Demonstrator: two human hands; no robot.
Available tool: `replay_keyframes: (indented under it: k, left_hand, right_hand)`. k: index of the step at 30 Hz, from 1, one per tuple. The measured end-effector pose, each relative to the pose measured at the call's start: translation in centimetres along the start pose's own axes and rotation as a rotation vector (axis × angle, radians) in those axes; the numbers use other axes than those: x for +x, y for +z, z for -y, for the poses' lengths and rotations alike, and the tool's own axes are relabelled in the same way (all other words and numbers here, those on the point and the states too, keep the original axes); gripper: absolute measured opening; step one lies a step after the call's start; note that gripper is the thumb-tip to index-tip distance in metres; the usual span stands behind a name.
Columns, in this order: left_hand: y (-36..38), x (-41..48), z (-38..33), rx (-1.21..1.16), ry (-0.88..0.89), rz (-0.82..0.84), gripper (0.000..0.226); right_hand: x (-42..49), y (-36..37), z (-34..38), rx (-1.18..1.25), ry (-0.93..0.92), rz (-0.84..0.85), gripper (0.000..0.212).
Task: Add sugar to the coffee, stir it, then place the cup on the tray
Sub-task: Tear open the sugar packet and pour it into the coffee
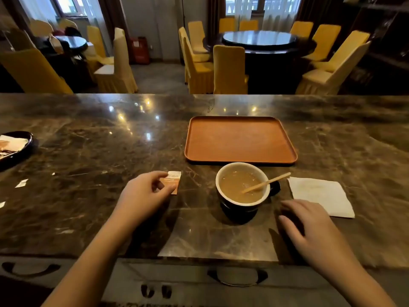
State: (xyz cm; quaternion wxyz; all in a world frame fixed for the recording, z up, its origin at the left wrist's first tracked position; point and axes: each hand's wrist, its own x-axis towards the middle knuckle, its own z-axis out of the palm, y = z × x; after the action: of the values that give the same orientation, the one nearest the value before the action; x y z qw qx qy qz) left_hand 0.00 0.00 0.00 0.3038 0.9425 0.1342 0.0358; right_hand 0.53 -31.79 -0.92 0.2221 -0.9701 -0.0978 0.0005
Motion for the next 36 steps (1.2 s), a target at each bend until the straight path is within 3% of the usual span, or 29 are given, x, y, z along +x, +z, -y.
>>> replay_keyframes:
  k: [3,11,15,20,27,36]
  left_hand:
    - [1.5,1.6,0.5,0.199,-0.089,-0.089,0.058]
    - [3.1,2.4,0.4,0.266,-0.207,-0.151,0.052]
    - [2.3,3.0,0.3,0.053,-0.254,-0.082,0.041]
    - [1.7,2.0,0.8,-0.181,-0.188,-0.054,0.014]
    - [0.3,-0.5,-1.0,-0.605,-0.193,0.003,0.019]
    - [-0.6,-1.5,-4.8,-0.799,-0.128,0.132,0.014]
  right_hand:
    - [0.4,1.8,0.2,-0.089,-0.009,0.055,0.060]
    - [-0.5,4.6,-0.5,-0.200,-0.072,0.037,0.108]
    - [-0.6,5.0,-0.6,-0.221,-0.070,0.021,0.104]
    - [-0.6,5.0,-0.6,-0.226,-0.074,0.027,0.103]
    - [-0.6,4.8,-0.6,-0.217,-0.074,0.012,0.104]
    - [-1.1,4.5,-0.6,-0.048,-0.107,-0.117,0.056]
